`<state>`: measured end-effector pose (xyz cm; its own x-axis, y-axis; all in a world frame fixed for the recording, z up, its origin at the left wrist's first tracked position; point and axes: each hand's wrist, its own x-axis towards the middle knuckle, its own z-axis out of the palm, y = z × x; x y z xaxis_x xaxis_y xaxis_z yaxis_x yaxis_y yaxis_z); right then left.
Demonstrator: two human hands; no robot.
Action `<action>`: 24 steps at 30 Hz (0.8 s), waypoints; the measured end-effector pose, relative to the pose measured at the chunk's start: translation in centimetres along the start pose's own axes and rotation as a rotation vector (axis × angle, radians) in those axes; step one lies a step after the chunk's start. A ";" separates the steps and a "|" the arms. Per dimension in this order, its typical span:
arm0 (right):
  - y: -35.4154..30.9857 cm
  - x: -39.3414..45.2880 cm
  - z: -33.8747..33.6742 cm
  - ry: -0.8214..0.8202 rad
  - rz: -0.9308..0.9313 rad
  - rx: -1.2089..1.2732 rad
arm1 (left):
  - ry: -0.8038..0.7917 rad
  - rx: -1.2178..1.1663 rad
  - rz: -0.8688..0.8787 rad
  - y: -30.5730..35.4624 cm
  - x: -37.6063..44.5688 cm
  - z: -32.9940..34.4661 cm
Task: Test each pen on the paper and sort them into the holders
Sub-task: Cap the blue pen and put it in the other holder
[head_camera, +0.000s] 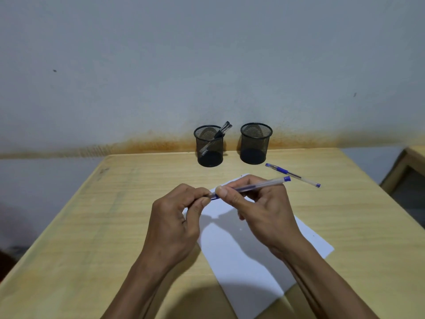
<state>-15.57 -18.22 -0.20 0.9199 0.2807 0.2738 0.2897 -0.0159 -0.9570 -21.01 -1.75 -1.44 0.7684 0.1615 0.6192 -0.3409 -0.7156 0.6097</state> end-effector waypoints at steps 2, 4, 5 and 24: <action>-0.2 0.1 -0.2 0.000 0.029 0.020 | -0.012 0.001 -0.003 0.0 0.1 0.1; -0.3 -0.1 -0.6 0.012 0.107 0.040 | -0.018 0.016 0.000 -0.1 0.2 0.2; -0.3 -0.3 -0.8 0.047 0.146 0.028 | -0.011 0.029 -0.006 -0.3 0.3 0.1; 2.1 2.3 -3.3 -0.010 -0.656 -0.825 | -0.081 -0.061 -0.098 1.4 2.4 1.4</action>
<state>-11.94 -20.73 -1.26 0.5166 0.4786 0.7100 0.8234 -0.5050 -0.2586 -18.94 -3.32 0.23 0.8398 0.1712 0.5152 -0.2931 -0.6558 0.6957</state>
